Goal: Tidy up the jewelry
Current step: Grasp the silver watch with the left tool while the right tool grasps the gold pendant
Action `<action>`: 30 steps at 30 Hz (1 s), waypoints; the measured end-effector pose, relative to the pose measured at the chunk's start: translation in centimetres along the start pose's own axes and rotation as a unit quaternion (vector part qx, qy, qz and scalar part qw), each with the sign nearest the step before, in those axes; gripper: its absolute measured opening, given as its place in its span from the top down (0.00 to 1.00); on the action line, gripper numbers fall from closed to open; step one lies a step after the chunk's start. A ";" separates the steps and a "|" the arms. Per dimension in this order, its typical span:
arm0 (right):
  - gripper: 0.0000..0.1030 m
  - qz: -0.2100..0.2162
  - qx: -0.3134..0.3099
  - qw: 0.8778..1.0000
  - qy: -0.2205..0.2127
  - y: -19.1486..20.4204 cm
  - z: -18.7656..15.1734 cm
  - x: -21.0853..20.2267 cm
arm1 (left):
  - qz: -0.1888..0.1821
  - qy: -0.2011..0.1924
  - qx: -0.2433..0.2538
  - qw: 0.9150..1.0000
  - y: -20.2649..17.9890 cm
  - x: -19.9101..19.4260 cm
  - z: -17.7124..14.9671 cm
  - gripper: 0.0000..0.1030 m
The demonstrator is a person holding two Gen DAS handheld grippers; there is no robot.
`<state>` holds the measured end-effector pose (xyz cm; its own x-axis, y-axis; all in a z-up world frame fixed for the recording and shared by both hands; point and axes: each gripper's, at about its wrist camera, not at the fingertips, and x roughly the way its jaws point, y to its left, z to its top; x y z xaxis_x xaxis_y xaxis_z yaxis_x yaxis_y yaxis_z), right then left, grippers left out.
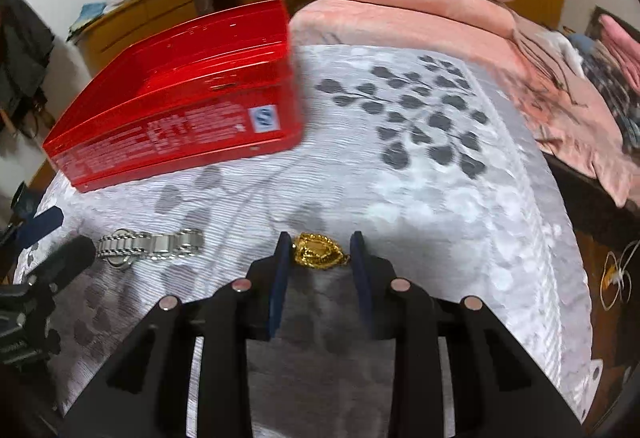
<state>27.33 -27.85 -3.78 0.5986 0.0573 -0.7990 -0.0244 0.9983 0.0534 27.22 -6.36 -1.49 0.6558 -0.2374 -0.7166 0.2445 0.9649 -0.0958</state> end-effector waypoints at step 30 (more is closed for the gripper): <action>0.72 0.011 0.014 1.000 -0.001 -0.7 -0.3 0.1 | -0.069 0.059 0.025 0.996 -2.4 1.3 -1.1 0.69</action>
<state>27.19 -28.49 -4.11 0.5996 0.0798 -0.7963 -0.0150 0.9960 0.0885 26.68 -8.85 -2.92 0.5258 -0.3487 -0.7759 0.3637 0.9167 -0.1655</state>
